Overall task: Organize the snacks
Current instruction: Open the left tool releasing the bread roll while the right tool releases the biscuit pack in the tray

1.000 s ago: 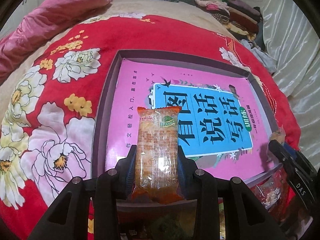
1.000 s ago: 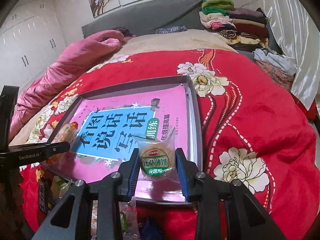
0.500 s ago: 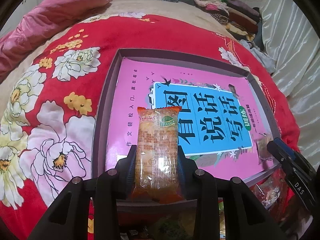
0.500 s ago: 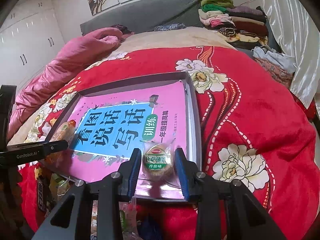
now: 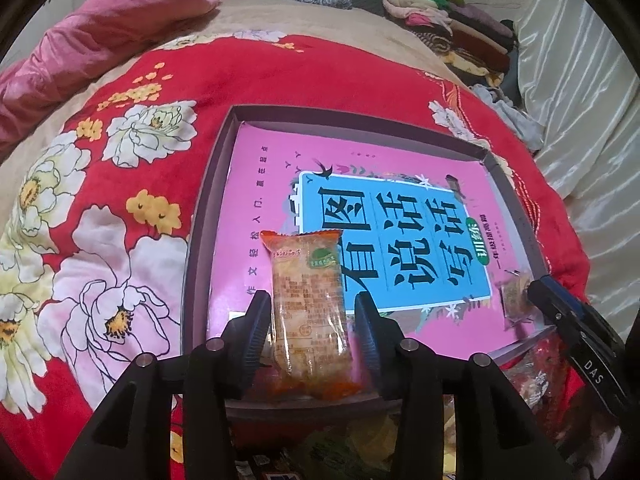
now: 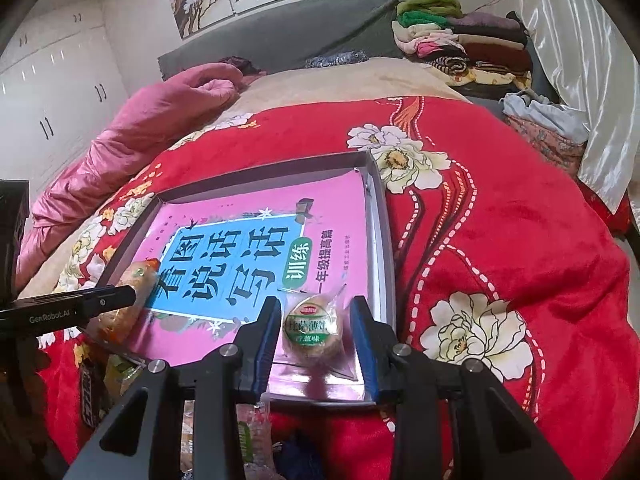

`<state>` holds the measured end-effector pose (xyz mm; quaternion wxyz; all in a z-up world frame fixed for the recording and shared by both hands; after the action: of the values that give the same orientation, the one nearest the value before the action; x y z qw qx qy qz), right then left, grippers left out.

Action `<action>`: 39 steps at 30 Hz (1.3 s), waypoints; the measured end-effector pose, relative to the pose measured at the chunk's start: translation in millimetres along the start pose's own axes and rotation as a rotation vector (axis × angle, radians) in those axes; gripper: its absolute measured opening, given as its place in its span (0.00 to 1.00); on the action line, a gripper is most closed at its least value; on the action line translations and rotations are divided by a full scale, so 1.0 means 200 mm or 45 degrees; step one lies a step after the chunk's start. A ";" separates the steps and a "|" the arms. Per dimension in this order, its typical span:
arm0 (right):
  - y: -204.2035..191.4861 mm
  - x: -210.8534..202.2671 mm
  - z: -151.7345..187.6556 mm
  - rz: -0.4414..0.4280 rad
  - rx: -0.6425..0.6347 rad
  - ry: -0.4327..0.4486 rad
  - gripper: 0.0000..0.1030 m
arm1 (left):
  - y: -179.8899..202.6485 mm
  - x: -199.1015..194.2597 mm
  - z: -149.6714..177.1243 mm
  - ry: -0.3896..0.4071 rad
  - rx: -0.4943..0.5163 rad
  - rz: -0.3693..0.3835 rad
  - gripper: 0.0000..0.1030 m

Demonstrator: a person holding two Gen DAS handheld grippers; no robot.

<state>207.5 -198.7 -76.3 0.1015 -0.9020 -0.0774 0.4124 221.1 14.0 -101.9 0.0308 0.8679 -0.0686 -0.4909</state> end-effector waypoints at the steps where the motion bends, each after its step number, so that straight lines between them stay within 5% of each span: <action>1: 0.00 0.00 0.00 -0.004 0.000 0.003 0.35 | 0.00 -0.01 0.00 0.003 -0.002 0.004 0.45; 24: -0.07 -0.16 -0.09 -0.083 -0.028 0.165 0.60 | -0.01 -0.27 -0.03 0.163 0.010 0.043 0.73; 39: -0.15 -0.27 -0.08 -0.145 -0.089 0.236 0.66 | -0.04 -0.42 0.07 0.184 0.024 0.054 0.74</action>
<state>183.5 -184.3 -20.4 0.0999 -0.9334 -0.1332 0.3178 168.3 34.8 -38.9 0.0380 0.8998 -0.0893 -0.4254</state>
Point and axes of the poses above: each gripper's, at about its wrist camera, not at the fingertips, and x roughly the way its jaws point, y to its right, z to its underside, the point moved 8 cm from there along x, roughly the way its jaws point, and after that the axes turned 8 degrees about x, right-handed, at the moved point
